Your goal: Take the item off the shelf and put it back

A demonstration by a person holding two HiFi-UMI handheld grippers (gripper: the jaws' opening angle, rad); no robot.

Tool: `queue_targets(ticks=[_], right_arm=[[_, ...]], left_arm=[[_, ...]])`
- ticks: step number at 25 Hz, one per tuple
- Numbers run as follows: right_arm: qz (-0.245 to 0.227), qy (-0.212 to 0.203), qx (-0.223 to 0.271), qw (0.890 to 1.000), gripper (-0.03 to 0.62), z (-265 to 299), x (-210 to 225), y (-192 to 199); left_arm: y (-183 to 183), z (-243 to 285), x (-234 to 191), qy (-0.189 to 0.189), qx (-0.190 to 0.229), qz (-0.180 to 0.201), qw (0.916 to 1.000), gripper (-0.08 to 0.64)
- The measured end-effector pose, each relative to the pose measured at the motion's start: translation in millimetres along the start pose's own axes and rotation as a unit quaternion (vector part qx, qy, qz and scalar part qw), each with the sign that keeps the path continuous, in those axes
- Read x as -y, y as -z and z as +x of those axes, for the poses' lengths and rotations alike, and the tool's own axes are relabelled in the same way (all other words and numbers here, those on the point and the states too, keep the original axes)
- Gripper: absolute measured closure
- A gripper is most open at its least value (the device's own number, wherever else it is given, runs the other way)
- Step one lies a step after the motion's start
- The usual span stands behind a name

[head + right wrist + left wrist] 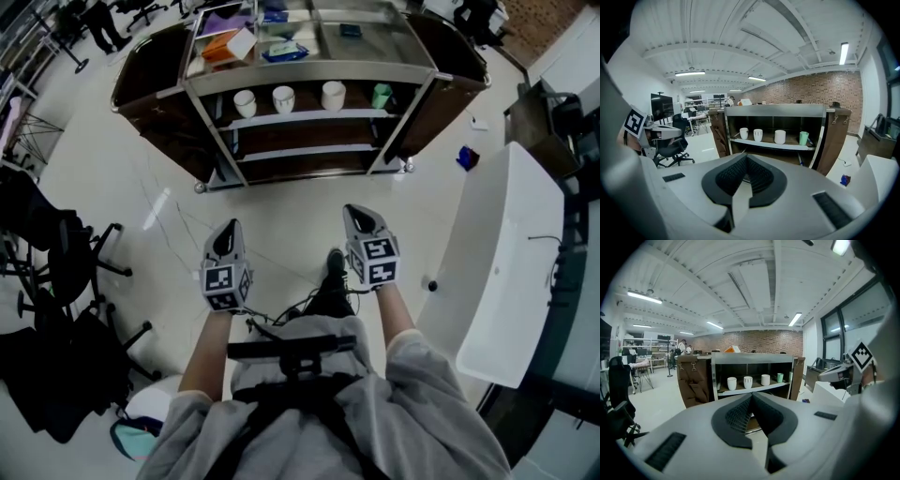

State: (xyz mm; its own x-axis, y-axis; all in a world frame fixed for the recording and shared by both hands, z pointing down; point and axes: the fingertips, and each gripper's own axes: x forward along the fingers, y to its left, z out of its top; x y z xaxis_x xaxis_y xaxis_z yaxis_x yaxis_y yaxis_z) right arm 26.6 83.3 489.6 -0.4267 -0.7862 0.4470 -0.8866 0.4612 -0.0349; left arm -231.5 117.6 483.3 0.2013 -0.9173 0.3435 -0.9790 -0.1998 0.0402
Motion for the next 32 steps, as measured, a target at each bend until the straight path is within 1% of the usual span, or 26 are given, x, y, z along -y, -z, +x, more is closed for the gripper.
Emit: queue_targets(ticks=[6,10,13,17,20,22,24,28,32], right_arm=[[-0.011,-0.018,-0.015,1.000,0.583,28.5,31.1,-18.3],[-0.005,-0.034,-0.008,0.999,0.583,49.8,56.4,-36.9],[-0.010,-0.049,-0.014,0.999,0.583,64.1,75.3,-42.9],[-0.010,-0.072,-0.019,0.997,0.583,80.9,94.6,-52.0],[-0.006,-0.098,-0.022,0.995,0.583,92.6,103.4,-54.7],[-0.014,-0.110,-0.022,0.994,0.583,105.1,109.4,-56.1],[-0.020,-0.113,-0.023,0.993,0.583,117.6,113.7,-58.5],[0.008,-0.121,-0.018,0.992,0.583,132.2,113.0,-64.1],[-0.001,-0.103,-0.009,0.995,0.583,153.5,111.2,-72.7]], left_arm=[[-16.1,41.3,13.7,-0.010,-0.004,-0.011,0.9999,0.554],[-26.6,73.4,26.1,-0.021,-0.009,-0.015,0.9996,0.554],[-36.5,97.2,34.9,-0.030,-0.011,-0.020,0.9993,0.554],[-49.6,124.3,42.3,-0.045,-0.014,-0.026,0.9986,0.554],[-56.2,141.9,48.5,-0.055,-0.010,-0.032,0.9979,0.554],[-60.3,155.2,51.1,-0.059,-0.005,-0.038,0.9975,0.554],[-63.2,165.4,53.1,-0.058,-0.007,-0.037,0.9976,0.554],[-62.2,180.3,50.5,-0.045,-0.012,-0.032,0.9984,0.554],[-61.1,207.1,43.8,-0.018,-0.012,-0.030,0.9993,0.554]])
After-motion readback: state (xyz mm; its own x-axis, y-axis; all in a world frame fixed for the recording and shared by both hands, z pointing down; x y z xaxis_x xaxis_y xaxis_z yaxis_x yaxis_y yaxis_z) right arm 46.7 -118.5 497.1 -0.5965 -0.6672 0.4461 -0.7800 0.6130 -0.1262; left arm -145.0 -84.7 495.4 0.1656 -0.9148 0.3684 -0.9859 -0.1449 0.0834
